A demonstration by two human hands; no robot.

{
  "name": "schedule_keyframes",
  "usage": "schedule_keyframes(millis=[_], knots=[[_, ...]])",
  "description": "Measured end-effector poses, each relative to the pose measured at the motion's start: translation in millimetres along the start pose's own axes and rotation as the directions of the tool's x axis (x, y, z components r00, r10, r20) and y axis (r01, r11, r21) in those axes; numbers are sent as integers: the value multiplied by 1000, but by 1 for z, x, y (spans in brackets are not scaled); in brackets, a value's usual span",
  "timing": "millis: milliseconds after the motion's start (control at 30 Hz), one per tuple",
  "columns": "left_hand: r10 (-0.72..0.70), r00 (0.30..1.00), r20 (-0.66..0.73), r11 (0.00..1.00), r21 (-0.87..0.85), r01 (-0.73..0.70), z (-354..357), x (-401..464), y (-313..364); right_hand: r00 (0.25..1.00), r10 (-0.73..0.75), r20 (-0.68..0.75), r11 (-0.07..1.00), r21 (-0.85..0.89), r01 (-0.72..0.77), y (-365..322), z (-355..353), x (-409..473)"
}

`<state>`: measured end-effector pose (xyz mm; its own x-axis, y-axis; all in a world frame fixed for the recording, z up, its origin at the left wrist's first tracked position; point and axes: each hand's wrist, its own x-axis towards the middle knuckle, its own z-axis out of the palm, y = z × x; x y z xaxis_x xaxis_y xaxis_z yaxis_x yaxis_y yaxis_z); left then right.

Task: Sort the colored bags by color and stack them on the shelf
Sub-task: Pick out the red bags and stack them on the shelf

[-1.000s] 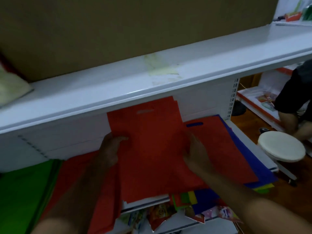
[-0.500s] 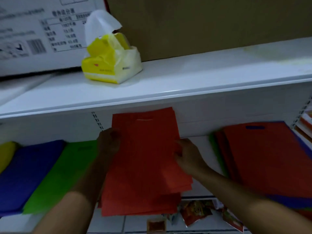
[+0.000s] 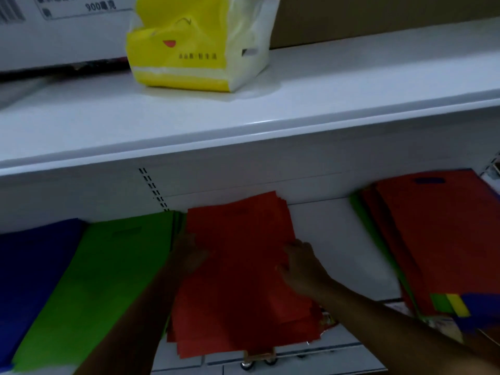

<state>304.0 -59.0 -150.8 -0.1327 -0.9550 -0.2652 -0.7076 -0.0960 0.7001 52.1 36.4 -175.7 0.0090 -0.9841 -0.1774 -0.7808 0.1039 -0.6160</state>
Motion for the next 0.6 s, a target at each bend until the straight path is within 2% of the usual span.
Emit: schedule_keyframes(millis=[233, 333, 467, 600], knots=[[40, 998, 47, 996, 80, -44, 11, 11, -11, 1000, 9, 17, 988, -154, -6, 5, 11, 5], [26, 1000, 10, 996, 85, -27, 15, 12, -9, 999, 8, 31, 989, -150, -3, 7, 11, 4], [21, 999, -46, 996, 93, -17, 15, 11, 4, 1000, -12, -26, 994, -109, 9, 8, -3, 2], [102, 986, -130, 977, 200, -75, 23, 5, 45, 997, 4, -77, 978, -210, -21, 19, -33, -7]])
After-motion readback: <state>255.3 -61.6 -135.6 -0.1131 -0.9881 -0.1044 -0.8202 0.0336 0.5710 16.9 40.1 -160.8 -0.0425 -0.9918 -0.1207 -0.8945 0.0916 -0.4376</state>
